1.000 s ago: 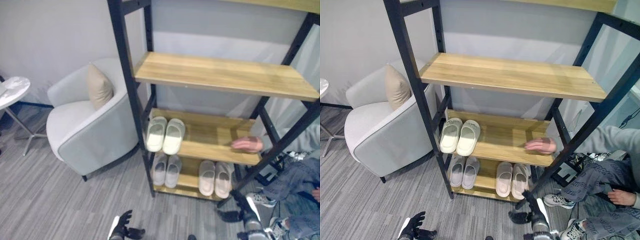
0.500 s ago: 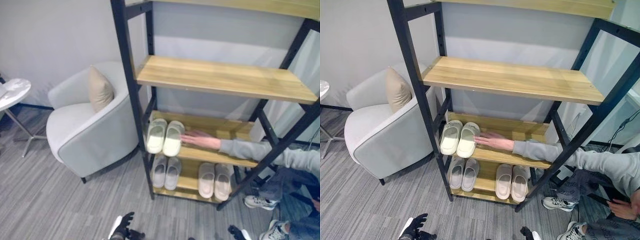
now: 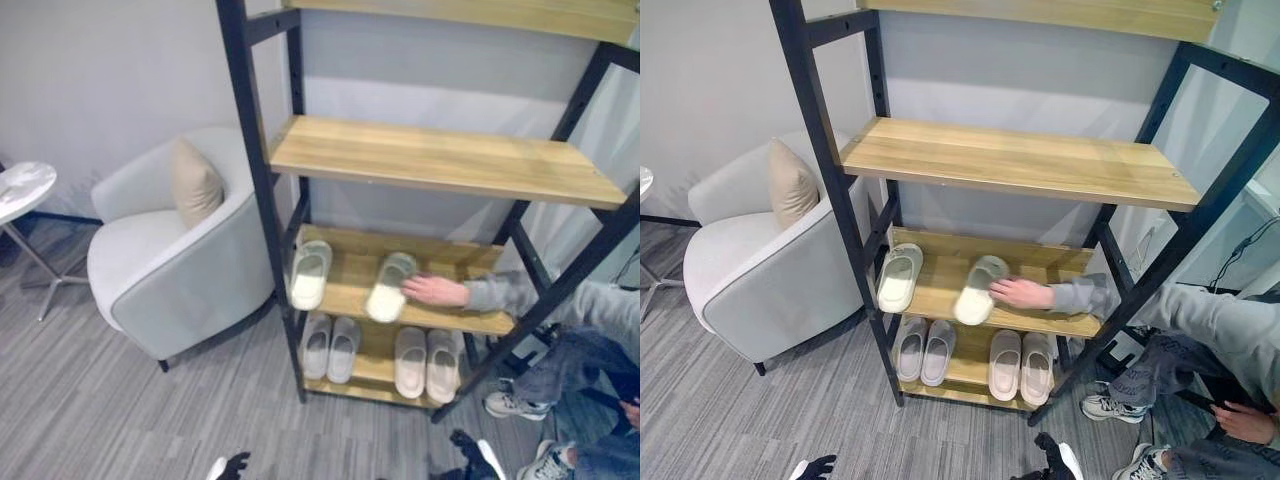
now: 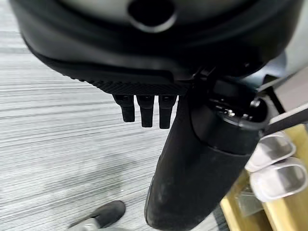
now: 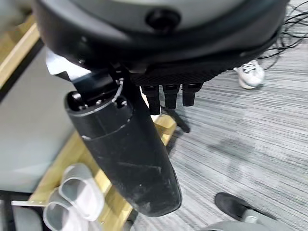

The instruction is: Arrange the slippers neatly on the shoe rack.

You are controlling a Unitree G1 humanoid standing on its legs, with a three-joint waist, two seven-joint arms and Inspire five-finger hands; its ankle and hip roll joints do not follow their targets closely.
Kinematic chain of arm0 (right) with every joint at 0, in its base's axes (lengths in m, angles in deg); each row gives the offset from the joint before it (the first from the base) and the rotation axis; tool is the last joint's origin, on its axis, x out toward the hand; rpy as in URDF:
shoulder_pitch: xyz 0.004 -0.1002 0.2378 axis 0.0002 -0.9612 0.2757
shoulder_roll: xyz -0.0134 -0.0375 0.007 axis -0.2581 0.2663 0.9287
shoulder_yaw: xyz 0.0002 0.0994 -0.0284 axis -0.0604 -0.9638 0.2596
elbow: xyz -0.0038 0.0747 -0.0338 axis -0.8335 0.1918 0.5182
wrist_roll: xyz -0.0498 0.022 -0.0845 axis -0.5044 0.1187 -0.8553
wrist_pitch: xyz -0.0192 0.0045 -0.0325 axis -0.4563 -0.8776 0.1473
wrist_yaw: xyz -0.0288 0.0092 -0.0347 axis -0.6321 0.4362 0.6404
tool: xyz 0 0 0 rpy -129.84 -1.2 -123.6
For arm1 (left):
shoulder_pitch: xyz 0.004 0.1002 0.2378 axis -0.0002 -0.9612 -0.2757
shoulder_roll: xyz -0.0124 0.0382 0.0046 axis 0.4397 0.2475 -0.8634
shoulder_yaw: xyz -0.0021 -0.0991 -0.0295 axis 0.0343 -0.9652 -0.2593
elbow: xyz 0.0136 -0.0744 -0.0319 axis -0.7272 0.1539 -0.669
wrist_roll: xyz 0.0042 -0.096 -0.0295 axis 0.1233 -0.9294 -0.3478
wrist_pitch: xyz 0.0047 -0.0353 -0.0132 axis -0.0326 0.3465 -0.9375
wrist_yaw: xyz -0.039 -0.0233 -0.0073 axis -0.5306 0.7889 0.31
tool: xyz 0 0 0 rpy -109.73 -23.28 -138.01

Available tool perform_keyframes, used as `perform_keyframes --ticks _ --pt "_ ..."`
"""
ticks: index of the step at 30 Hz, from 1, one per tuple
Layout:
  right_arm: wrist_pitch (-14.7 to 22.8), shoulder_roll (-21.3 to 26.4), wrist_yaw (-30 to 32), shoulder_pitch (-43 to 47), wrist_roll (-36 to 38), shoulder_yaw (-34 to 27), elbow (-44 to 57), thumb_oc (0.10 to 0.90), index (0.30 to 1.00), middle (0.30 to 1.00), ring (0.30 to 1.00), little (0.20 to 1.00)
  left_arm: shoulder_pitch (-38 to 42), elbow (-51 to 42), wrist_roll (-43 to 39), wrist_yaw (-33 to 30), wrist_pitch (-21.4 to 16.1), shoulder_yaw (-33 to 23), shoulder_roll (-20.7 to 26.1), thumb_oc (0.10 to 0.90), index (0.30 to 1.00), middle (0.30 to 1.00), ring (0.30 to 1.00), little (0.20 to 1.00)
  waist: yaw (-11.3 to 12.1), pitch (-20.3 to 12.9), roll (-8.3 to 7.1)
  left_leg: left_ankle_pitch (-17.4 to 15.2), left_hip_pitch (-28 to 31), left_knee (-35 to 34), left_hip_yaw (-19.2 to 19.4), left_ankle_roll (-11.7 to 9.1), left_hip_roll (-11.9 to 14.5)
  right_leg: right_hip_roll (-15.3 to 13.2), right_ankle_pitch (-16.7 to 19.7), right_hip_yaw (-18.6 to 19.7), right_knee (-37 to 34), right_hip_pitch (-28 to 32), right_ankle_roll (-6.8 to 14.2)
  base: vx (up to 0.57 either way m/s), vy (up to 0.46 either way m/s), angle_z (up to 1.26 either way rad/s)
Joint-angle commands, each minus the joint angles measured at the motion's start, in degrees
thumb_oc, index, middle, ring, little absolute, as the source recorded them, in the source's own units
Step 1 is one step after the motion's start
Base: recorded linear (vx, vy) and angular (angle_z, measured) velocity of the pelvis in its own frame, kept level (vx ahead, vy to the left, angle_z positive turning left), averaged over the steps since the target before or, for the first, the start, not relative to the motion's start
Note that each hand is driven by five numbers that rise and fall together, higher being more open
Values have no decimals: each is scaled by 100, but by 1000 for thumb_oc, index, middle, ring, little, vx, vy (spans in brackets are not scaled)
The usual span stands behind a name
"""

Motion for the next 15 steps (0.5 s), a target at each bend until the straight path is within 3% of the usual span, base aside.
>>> perform_keyframes --ticks 1,10,15 --pt "421 523 54 341 -297 38 988 800 900 900 900 900 266 146 221 -133 -156 22 -112 800 900 900 900 900 26 33 250 -385 -230 8 361 -157 218 -37 -773 -72 471 -178 279 -3 -26 -17" --pt "625 882 -187 282 -504 149 2243 800 900 900 900 900 276 169 308 -142 -155 -64 -97 800 900 900 900 900 56 58 277 -382 -265 8 333 -176 230 -14 -758 -44 419 -206 271 4 -8 -3" --pt "827 1200 -159 296 -689 -65 3572 800 900 900 900 900 241 139 363 -139 -168 -111 -105 800 900 900 900 900 102 67 266 -390 -269 22 278 -180 244 10 -786 -42 431 -213 258 28 -5 -1"
